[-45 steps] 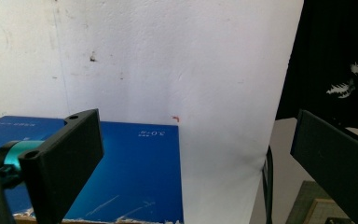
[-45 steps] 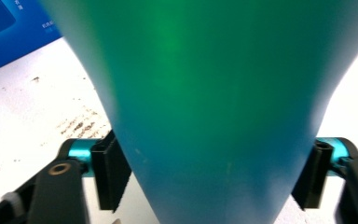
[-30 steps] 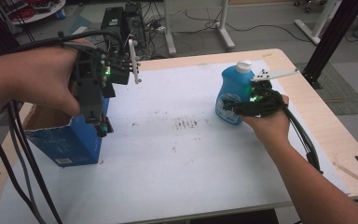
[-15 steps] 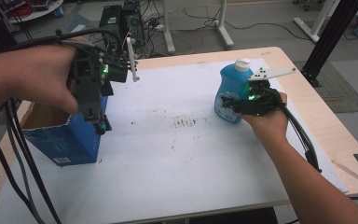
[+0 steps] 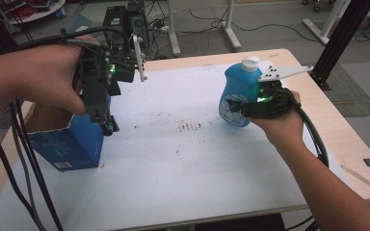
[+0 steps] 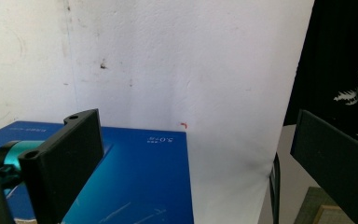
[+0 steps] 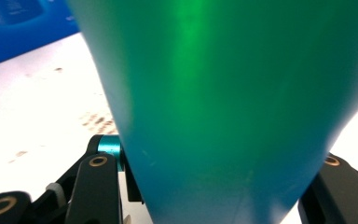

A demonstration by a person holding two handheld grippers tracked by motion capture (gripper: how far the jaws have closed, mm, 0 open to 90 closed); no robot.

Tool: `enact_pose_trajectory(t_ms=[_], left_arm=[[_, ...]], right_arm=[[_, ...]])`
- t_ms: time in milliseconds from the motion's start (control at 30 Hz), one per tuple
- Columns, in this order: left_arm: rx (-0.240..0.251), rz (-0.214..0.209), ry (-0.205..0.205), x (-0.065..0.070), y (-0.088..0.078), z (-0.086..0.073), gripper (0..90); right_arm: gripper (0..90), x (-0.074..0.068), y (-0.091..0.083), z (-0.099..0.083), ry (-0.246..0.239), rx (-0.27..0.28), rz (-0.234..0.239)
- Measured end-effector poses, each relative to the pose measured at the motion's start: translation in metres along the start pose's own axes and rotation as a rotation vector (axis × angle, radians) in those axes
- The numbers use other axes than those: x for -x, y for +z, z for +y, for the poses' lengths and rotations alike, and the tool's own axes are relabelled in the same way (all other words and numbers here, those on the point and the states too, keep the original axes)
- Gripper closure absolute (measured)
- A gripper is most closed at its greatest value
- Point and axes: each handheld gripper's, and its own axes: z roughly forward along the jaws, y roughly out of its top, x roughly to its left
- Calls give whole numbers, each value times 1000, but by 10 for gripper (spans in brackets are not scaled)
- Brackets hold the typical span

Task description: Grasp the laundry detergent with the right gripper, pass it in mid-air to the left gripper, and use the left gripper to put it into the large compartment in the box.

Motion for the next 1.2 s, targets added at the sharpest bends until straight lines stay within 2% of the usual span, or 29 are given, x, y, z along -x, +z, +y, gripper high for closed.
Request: enact_pose_trajectory(t_ms=[100, 133, 200, 267, 300, 333, 367, 433, 533, 567, 667, 733, 767, 800, 833, 933, 1133, 1200], left_arm=[[5, 5, 2, 1, -1, 4, 24], [7, 9, 7, 1, -3, 6, 23], [7, 11, 9, 1, -3, 8, 23], [9, 12, 14, 2, -4, 10, 24], [8, 12, 12, 2, -4, 11, 24], [7, 11, 16, 2, -5, 12, 24], [6, 14, 18, 2, -5, 13, 24], [7, 19, 18, 3, -6, 14, 24], [6, 21, 23, 4, -8, 18, 23], [9, 23, 26, 4, -8, 20, 23], [9, 23, 38, 5, -7, 24, 24], [6, 22, 41, 6, -7, 26, 24], [10, 23, 45, 7, -6, 28, 23], [10, 23, 45, 7, -6, 28, 23], [11, 23, 50, 8, -6, 30, 23], [18, 22, 53, 9, -6, 32, 24], [21, 21, 68, 10, -5, 38, 24], [23, 16, 60, 11, -5, 38, 23]], right_arm=[[453, -5, -4, 5, -25, 2, 19], [451, -12, -7, 12, -45, -6, 48], [451, -15, -9, 14, -52, -10, 57], [451, -26, -11, 21, -91, -11, 98], [451, -26, -11, 21, -91, -11, 98], [452, -30, -12, 24, -97, -12, 115], [450, -39, -12, 29, -120, -12, 152], [450, -41, -12, 30, -121, -12, 162], [448, -54, -11, 35, -146, -15, 220], [449, -64, -9, 38, -170, -23, 253], [451, -76, -6, 41, -201, -40, 295], [451, -80, -5, 41, -206, -42, 311], [452, -87, -2, 42, -211, -49, 347], [452, -87, -2, 42, -211, -49, 347], [452, -94, 1, 43, -224, -54, 374], [452, -103, 6, 43, -233, -67, 414], [452, -115, 17, 42, -240, -79, 475], [452, -117, 19, 41, -243, -79, 487]])
